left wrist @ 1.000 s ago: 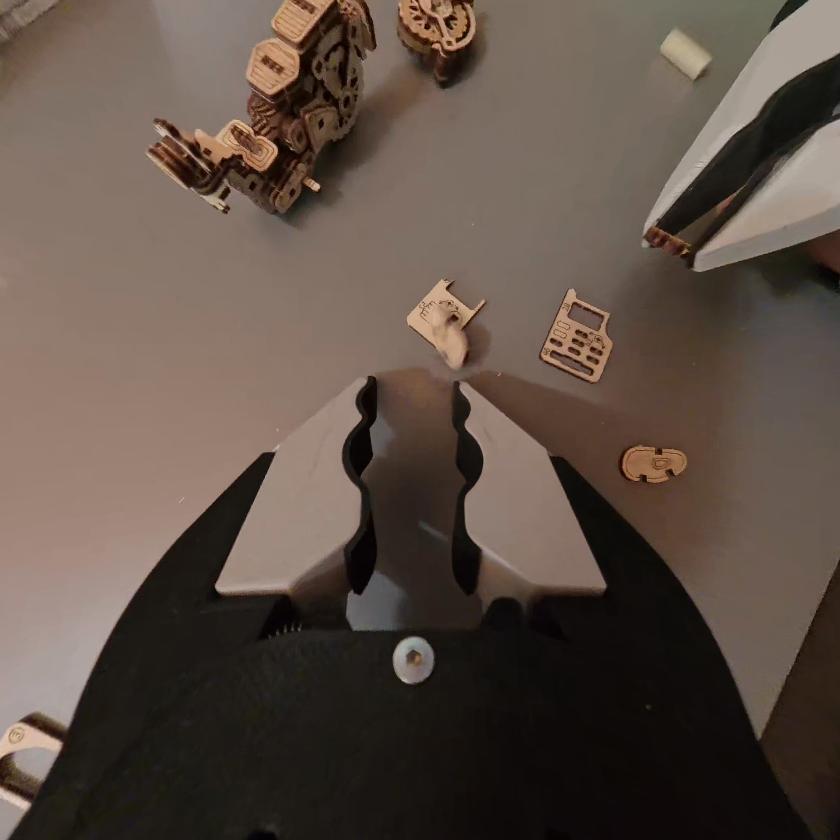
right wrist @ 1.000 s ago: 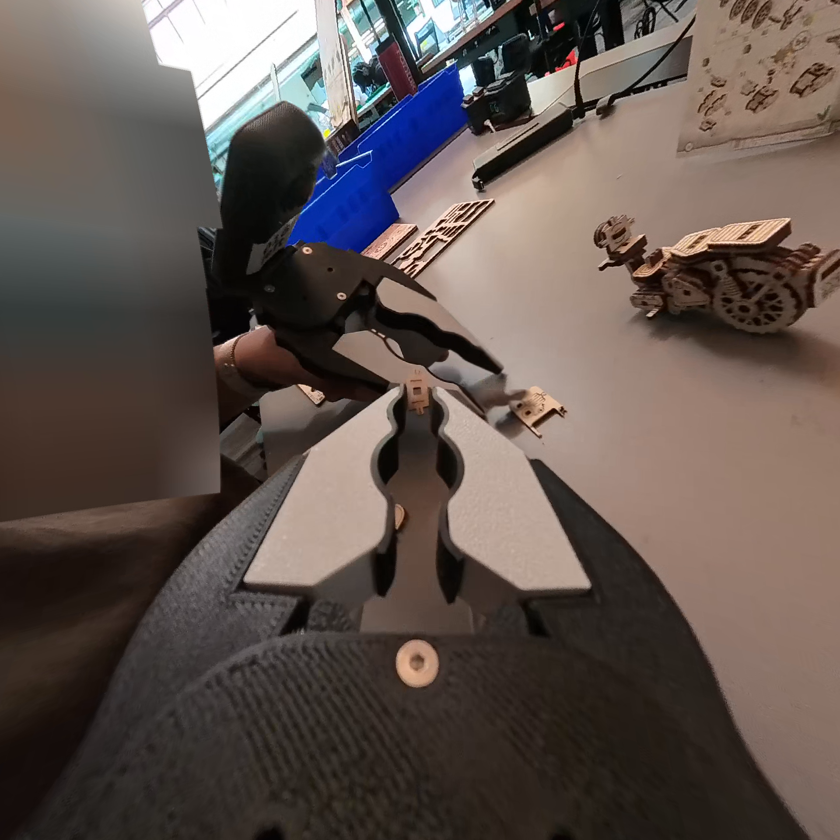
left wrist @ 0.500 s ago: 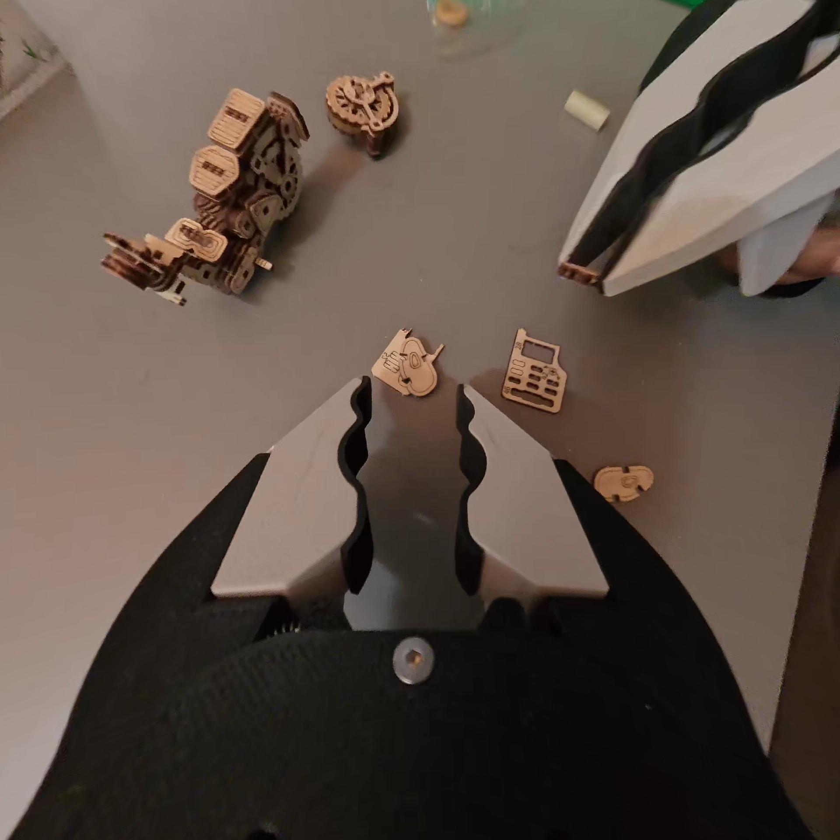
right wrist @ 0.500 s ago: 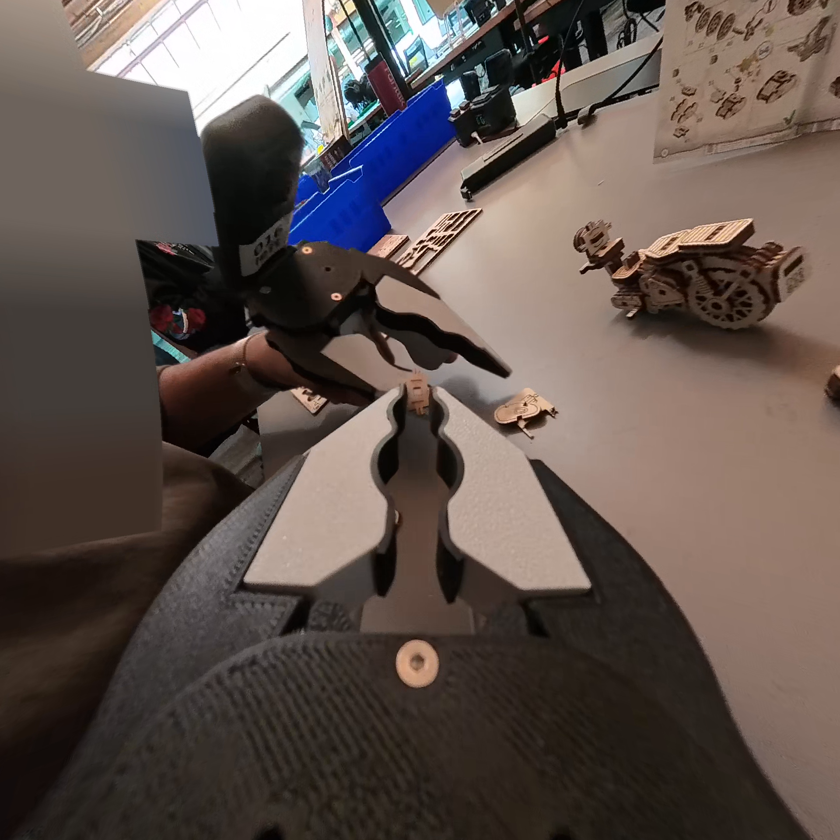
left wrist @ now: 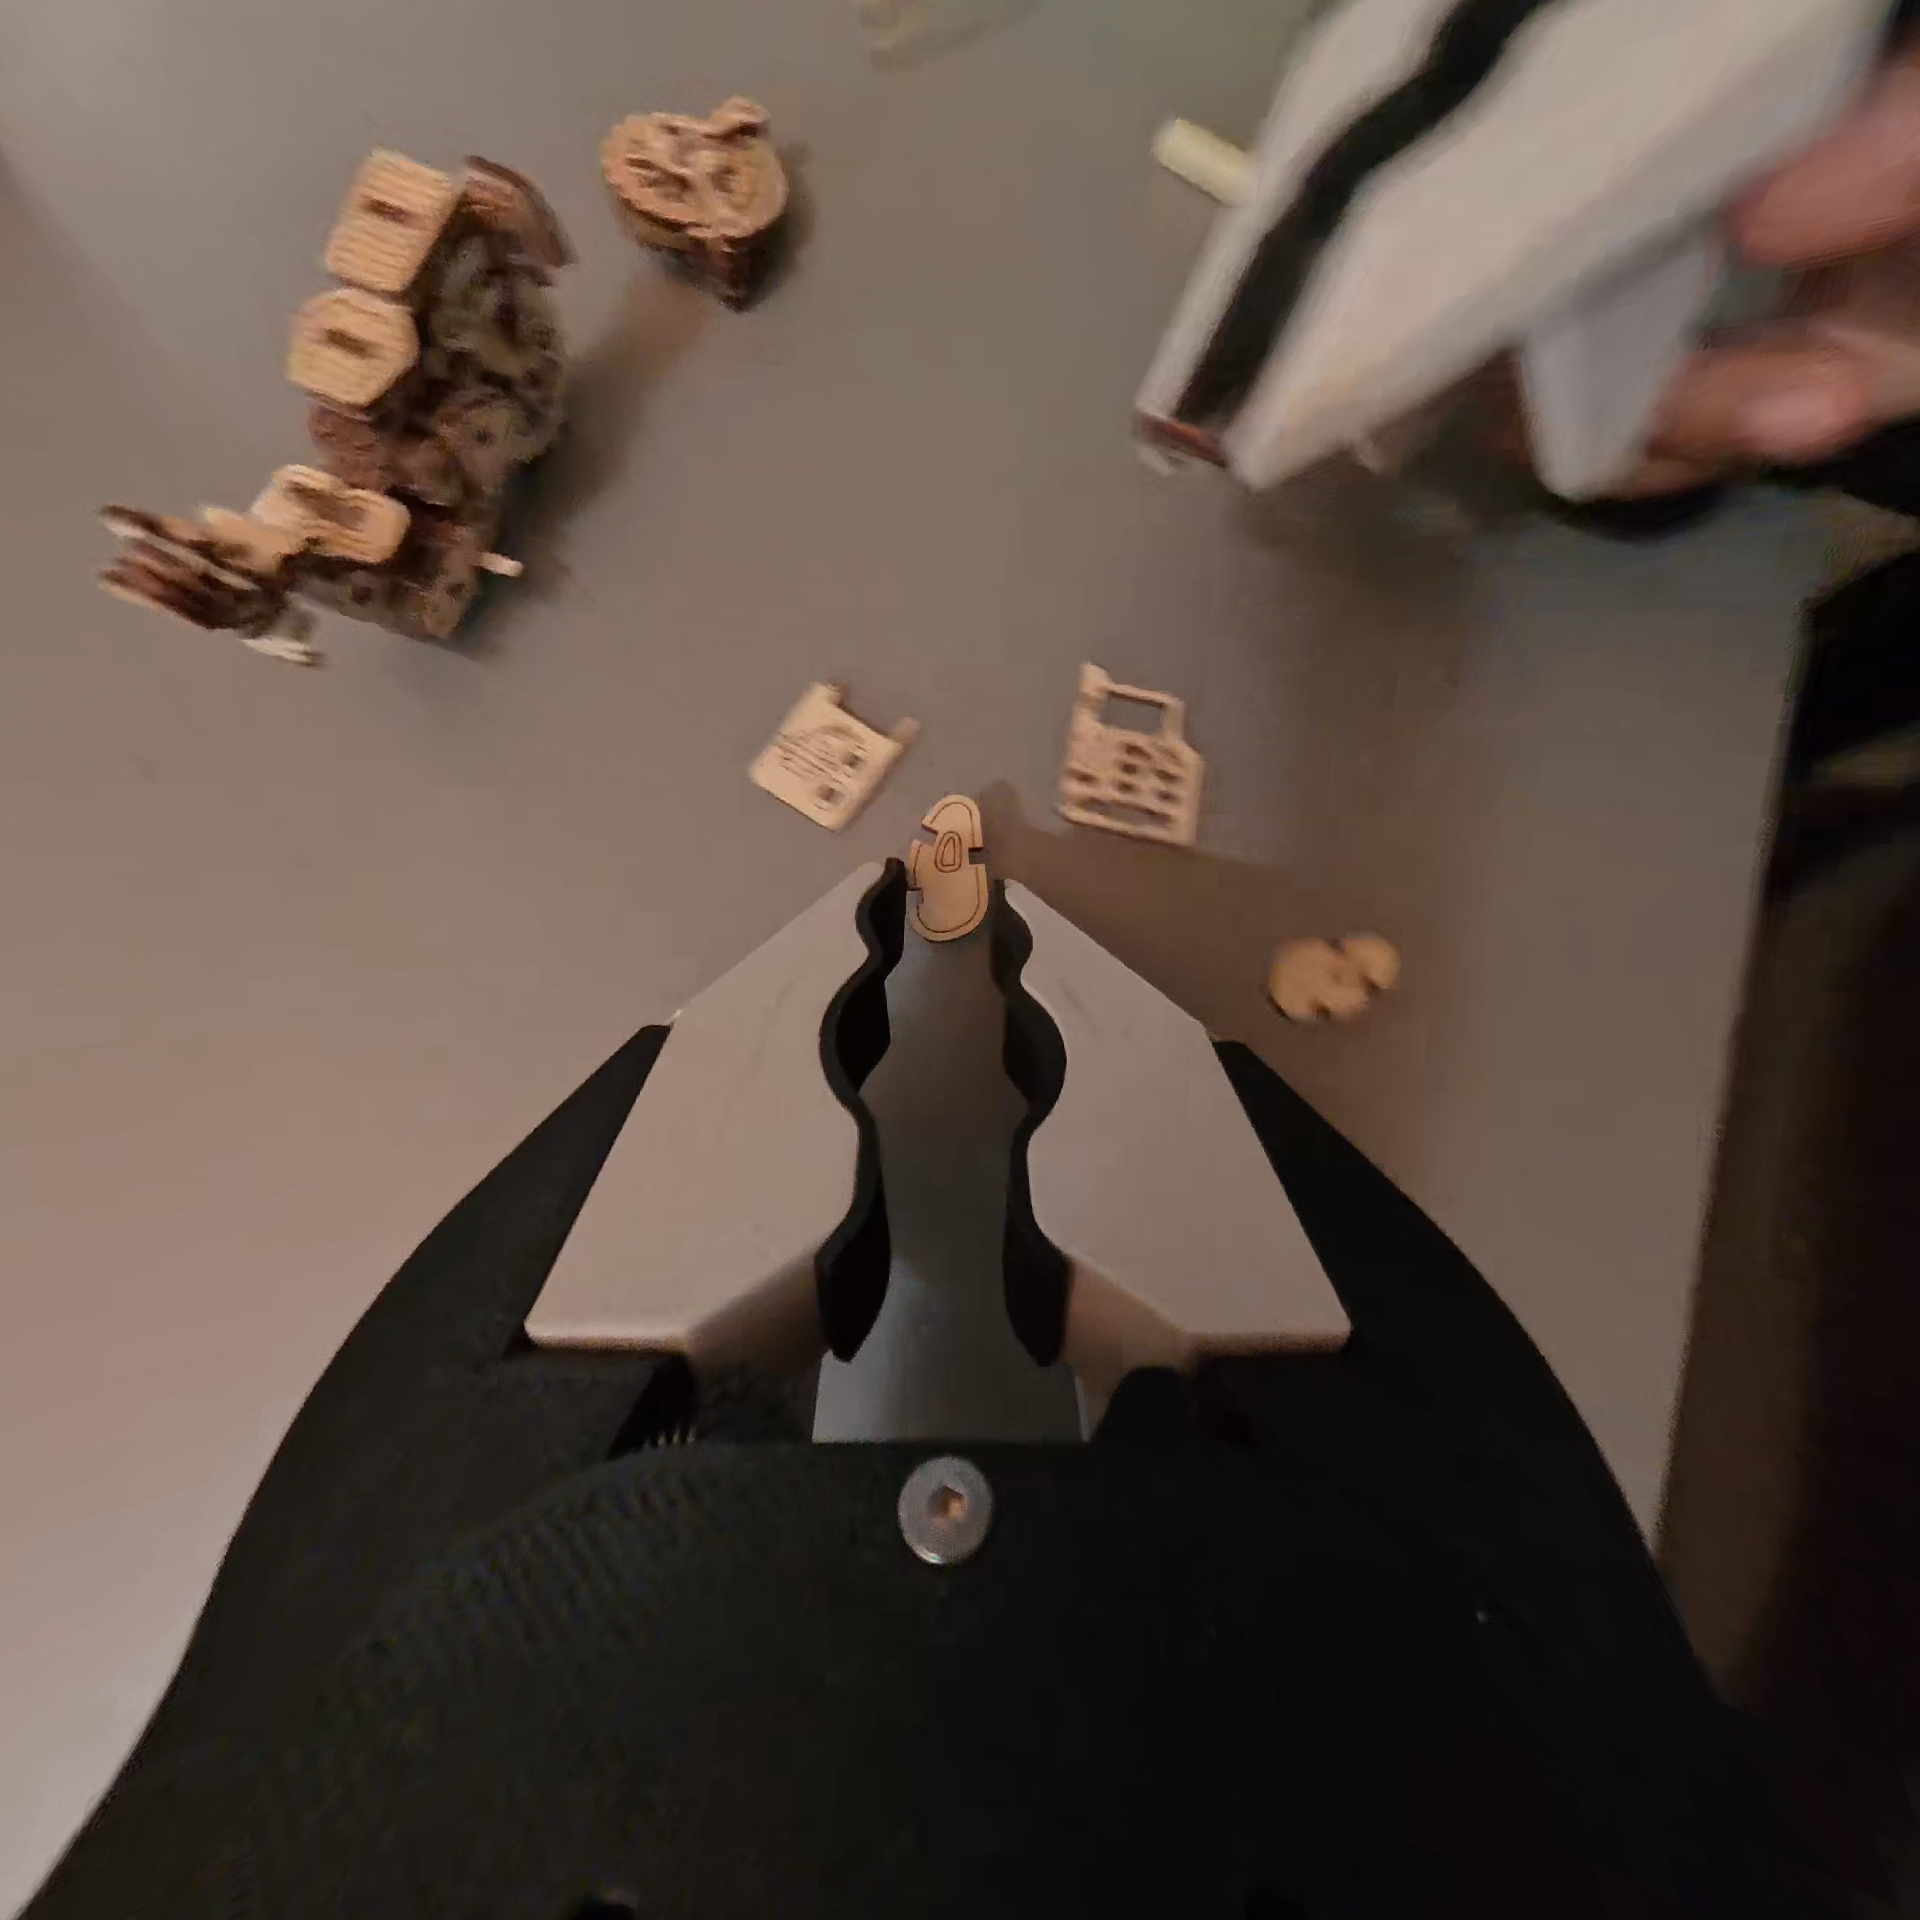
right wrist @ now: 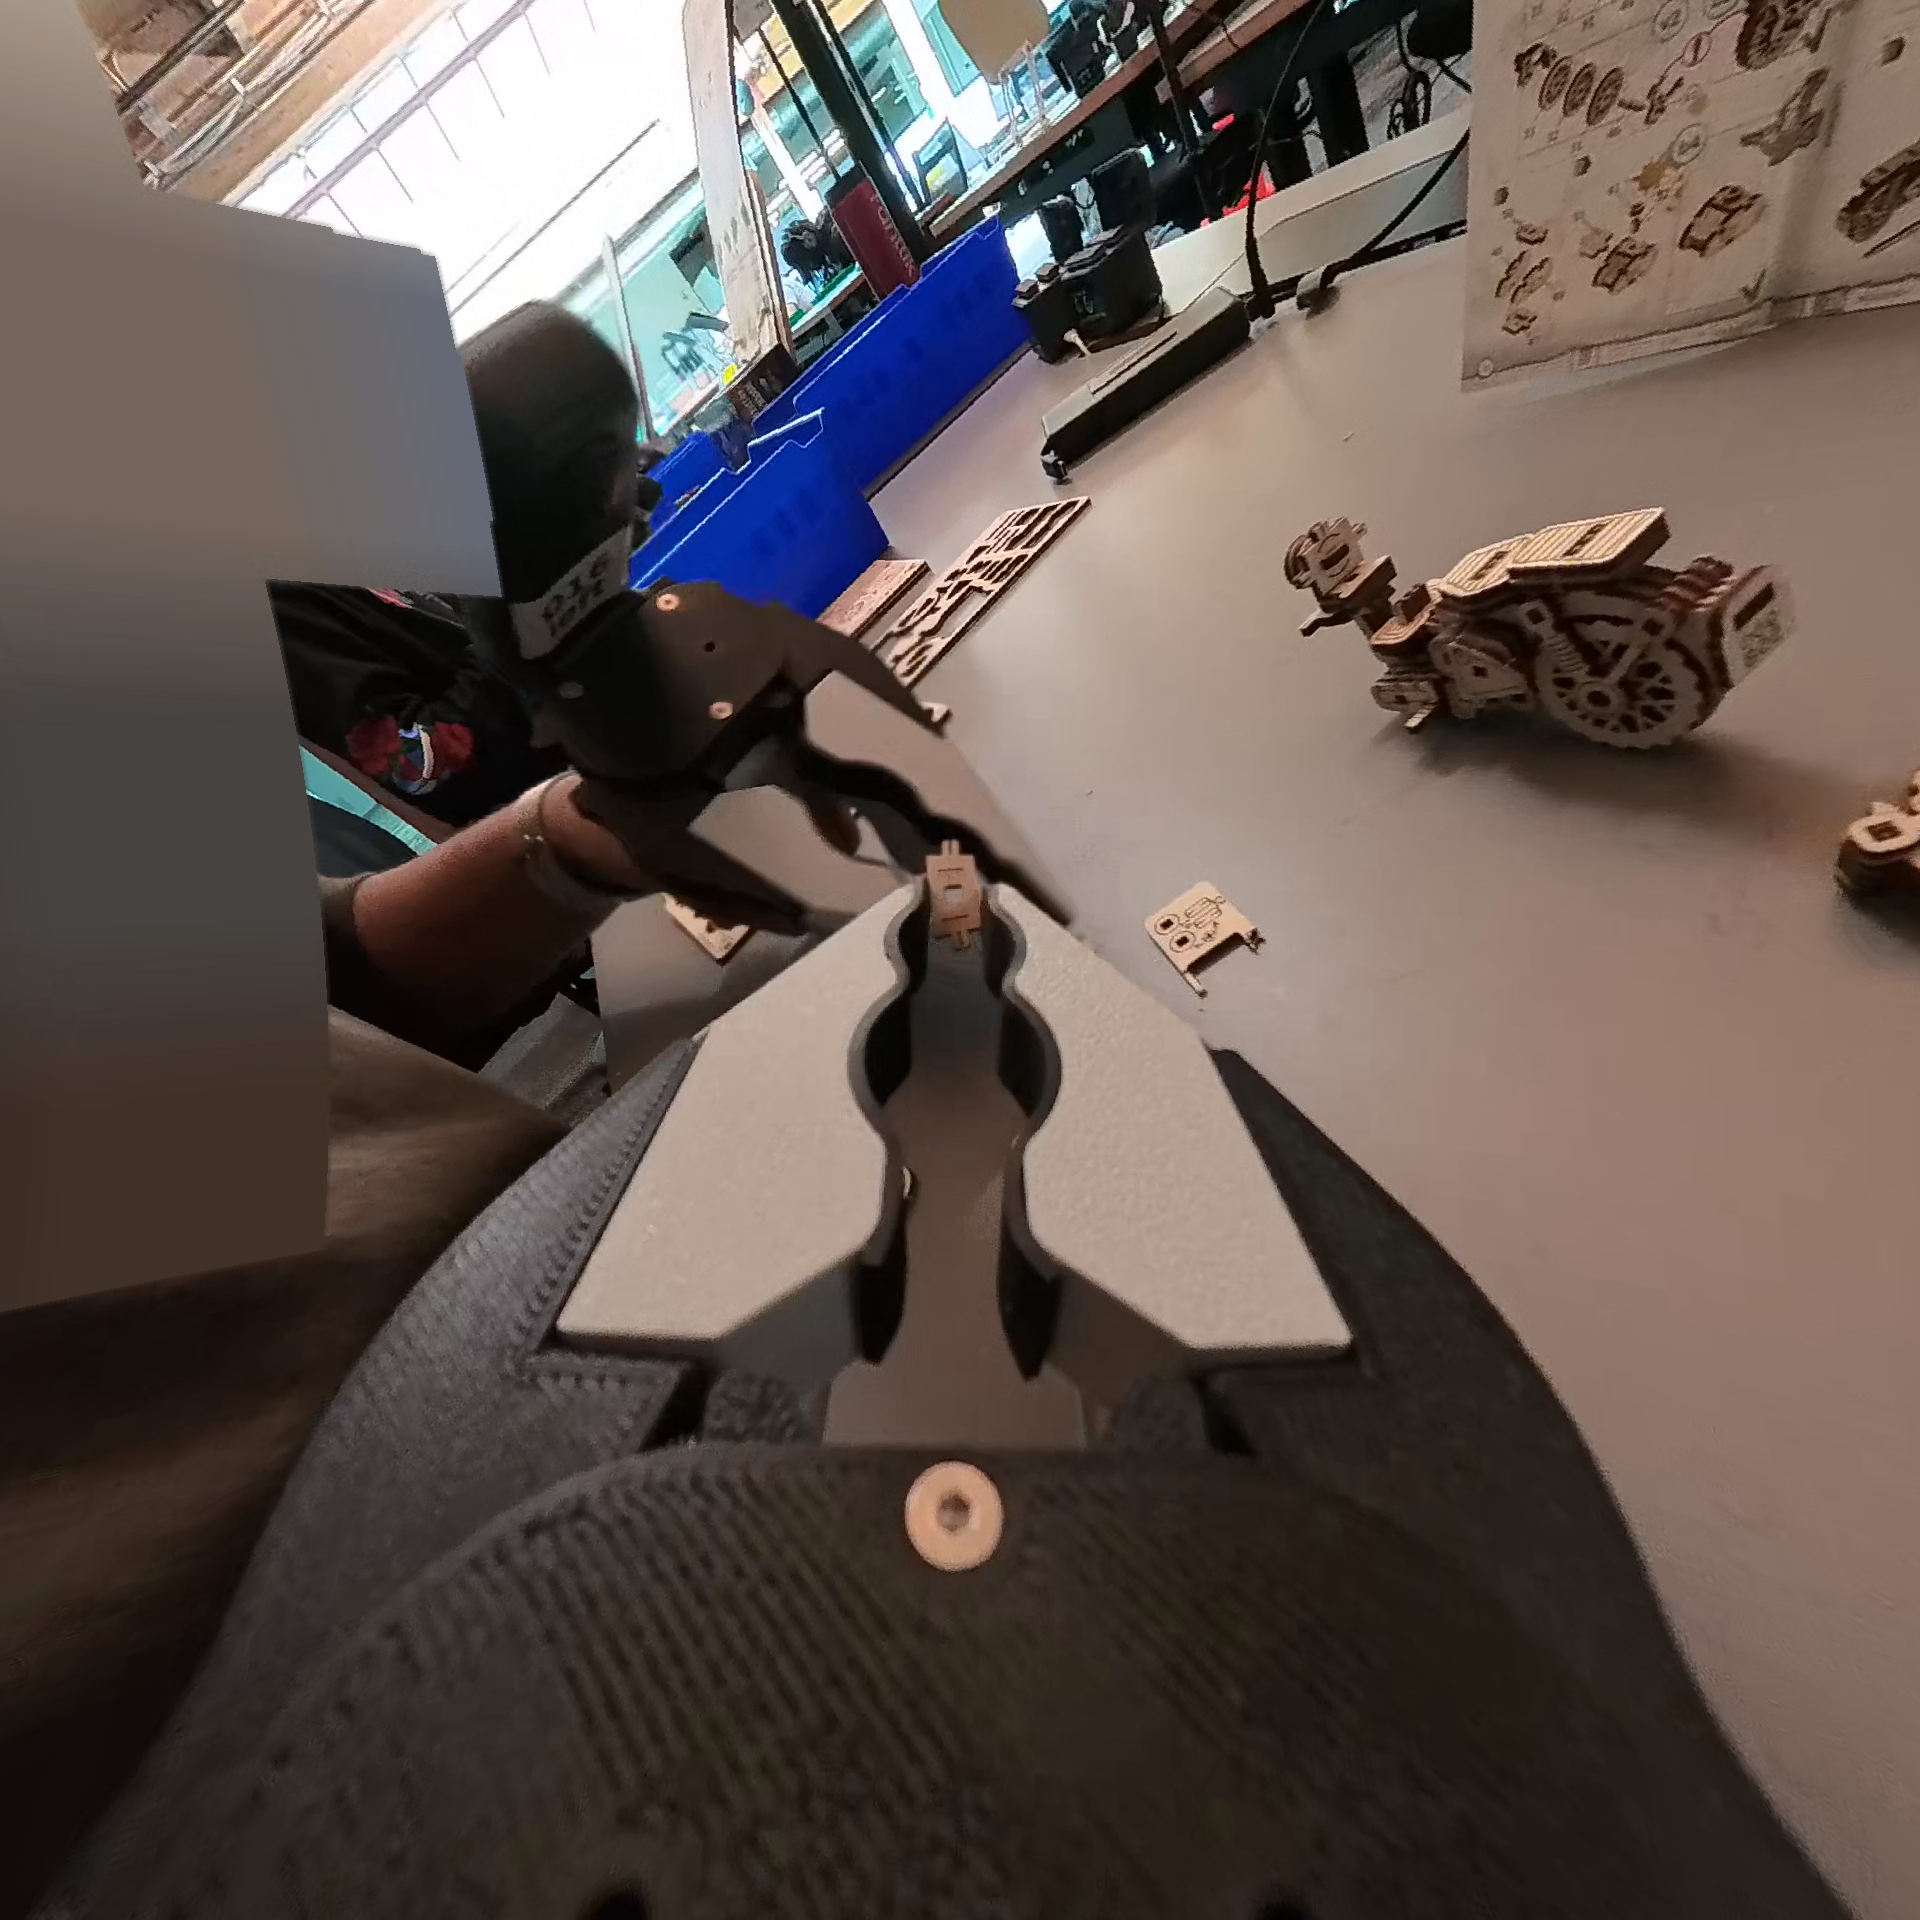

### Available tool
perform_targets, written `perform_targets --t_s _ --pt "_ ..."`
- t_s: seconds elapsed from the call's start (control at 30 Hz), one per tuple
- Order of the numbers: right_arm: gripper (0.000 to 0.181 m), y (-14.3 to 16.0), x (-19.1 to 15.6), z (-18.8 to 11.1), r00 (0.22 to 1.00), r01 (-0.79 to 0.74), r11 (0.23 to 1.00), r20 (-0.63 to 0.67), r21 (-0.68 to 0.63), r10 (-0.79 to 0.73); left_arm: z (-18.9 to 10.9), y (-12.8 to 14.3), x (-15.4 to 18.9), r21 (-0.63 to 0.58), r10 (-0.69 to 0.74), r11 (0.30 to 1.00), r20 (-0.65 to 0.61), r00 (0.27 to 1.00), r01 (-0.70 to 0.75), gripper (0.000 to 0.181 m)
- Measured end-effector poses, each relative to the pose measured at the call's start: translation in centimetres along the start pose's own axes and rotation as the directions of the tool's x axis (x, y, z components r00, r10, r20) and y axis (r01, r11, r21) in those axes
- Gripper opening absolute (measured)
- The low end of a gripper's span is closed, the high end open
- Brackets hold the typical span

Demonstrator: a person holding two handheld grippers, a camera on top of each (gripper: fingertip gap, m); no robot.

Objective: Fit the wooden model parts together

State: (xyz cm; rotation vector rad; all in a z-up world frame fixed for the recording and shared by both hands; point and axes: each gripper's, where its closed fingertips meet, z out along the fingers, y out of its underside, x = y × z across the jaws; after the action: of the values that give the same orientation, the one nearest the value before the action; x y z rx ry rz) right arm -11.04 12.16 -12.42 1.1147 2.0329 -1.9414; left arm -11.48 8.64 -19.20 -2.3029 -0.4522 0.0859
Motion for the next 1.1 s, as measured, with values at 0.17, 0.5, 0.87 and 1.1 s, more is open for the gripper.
perform_targets --t_s 0.17,0.5,0.87,1.1 --pt "0.007 0.3 -0.2 0.3 1.0 0.003 1.0 0.007 -0.015 -0.003 -3.2 5.1 4.7 -0.095 0.183 0.973 -0.248 0.951 -0.212 0.014" --pt "0.007 0.6 -0.5 0.5 1.0 0.023 0.999 0.006 -0.028 -0.022 -5.2 5.8 5.9 -0.085 0.071 0.991 -0.292 0.954 -0.1 0.036" --pt "0.007 0.6 -1.1 0.5 0.999 0.026 0.999 0.025 -0.026 -0.025 -3.8 5.7 1.4 -0.117 0.082 0.99 0.009 0.997 -0.08 0.036" --pt "0.007 0.5 -0.9 0.5 1.0 0.018 1.0 0.022 -0.023 -0.017 -3.9 4.9 0.7 -0.062 -0.079 0.994 0.11 0.991 0.086 0.035"
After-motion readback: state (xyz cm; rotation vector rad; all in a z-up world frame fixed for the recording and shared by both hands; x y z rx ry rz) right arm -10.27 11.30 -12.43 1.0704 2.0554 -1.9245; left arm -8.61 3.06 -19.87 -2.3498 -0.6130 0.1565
